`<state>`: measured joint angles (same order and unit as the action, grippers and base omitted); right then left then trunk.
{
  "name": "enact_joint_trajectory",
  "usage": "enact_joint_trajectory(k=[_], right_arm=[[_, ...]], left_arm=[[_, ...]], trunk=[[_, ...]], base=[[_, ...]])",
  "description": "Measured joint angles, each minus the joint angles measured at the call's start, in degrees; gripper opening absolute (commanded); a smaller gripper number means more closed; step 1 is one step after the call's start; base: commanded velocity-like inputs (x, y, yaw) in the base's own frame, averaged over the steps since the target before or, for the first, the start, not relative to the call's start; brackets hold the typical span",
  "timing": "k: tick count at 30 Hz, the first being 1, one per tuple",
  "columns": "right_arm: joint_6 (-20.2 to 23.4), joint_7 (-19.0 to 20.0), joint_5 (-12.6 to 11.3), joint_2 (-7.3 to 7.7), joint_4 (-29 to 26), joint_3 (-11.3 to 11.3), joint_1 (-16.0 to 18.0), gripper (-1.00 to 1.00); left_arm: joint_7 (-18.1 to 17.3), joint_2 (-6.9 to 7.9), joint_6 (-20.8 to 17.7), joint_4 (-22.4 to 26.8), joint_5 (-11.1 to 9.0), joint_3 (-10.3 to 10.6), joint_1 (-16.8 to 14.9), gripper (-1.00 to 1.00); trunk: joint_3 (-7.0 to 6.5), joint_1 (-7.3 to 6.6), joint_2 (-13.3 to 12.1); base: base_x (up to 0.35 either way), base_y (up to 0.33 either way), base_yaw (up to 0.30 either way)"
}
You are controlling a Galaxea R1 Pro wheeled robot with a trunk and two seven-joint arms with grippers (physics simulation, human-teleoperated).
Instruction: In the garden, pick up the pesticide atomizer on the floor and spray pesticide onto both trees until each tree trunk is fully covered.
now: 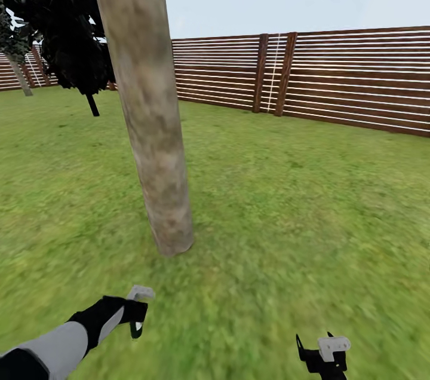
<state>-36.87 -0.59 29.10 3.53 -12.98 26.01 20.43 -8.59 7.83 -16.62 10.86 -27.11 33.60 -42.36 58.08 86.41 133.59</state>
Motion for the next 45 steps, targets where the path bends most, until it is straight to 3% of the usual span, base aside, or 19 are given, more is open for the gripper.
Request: enact_joint_trajectory(k=[5,15,21,24,26,29,31,34,39,43,45], right_arm=[[0.0,0.0,0.0,0.08,0.0,0.0,0.0,1.0],[0.0,0.0,0.0,0.09,0.0,0.0,0.0,1.0],[0.0,0.0,0.0,0.09,0.0,0.0,0.0,1.0],[0.0,0.0,0.0,0.09,0.0,0.0,0.0,1.0],[0.0,0.0,0.0,0.09,0.1,0.0,0.0,1.0],[0.0,0.0,0.0,0.09,0.1,0.0,0.0,1.0],[0.0,0.0,0.0,0.09,0.1,0.0,0.0,1.0],[0.0,0.0,0.0,0.09,0.1,0.0,0.0,1.0],[0.0,0.0,0.0,0.09,0.1,0.0,0.0,1.0],[0.0,0.0,0.0,0.09,0.1,0.0,0.0,1.0],[0.0,0.0,0.0,0.09,0.1,0.0,0.0,1.0]], left_arm=[[0.1,1.76,-1.4,0.0,-1.1,-0.5,-0.5,-1.0],[0.2,0.54,-1.1,1.4,-1.0,-0.6,-0.5,-1.0],[0.7,3.55,-1.3,1.6,-1.1,-0.6,-1.0,-1.0],[0.8,2.23,-1.2,2.0,-1.3,-0.6,-0.7,-1.0],[0.8,-0.26,-1.3,2.9,-1.4,-0.6,-1.1,-1.0],[0.8,1.11,-1.4,2.9,-0.9,-0.6,-1.7,-1.0],[0.7,3.97,-1.4,2.9,-0.9,-0.6,-2.4,-1.0],[0.8,4.14,-1.2,3.3,-1.3,-0.5,-2.6,-1.0],[0.7,4.26,-1.6,10.2,-1.1,-0.6,-2.3,-1.0],[0.7,6.72,-1.7,10.8,-1.1,-0.8,-2.7,-1.0],[0.7,6.74,-1.8,11.0,-1.3,-0.7,-2.6,-1.0]], trunk=[[0.0,-0.03,0.0],[0.0,0.0,0.0],[0.01,0.0,0.0],[0.0,0.0,0.0],[0.0,0.0,0.0],[0.0,0.0,0.0],[0.0,0.0,0.0],[0.0,0.02,0.0],[0.0,0.0,0.0],[0.0,0.0,0.0],[0.0,0.0,0.0]], base=[[0.157,0.0,0.0],[0.171,0.0,0.0],[0.001,0.0,0.0],[0.0,0.0,0.0],[0.0,0.0,0.0],[0.0,0.0,0.0],[0.0,0.0,0.0],[-0.142,0.0,0.0],[-0.065,0.0,0.0],[-0.003,0.0,0.0],[0.0,0.0,0.0]])
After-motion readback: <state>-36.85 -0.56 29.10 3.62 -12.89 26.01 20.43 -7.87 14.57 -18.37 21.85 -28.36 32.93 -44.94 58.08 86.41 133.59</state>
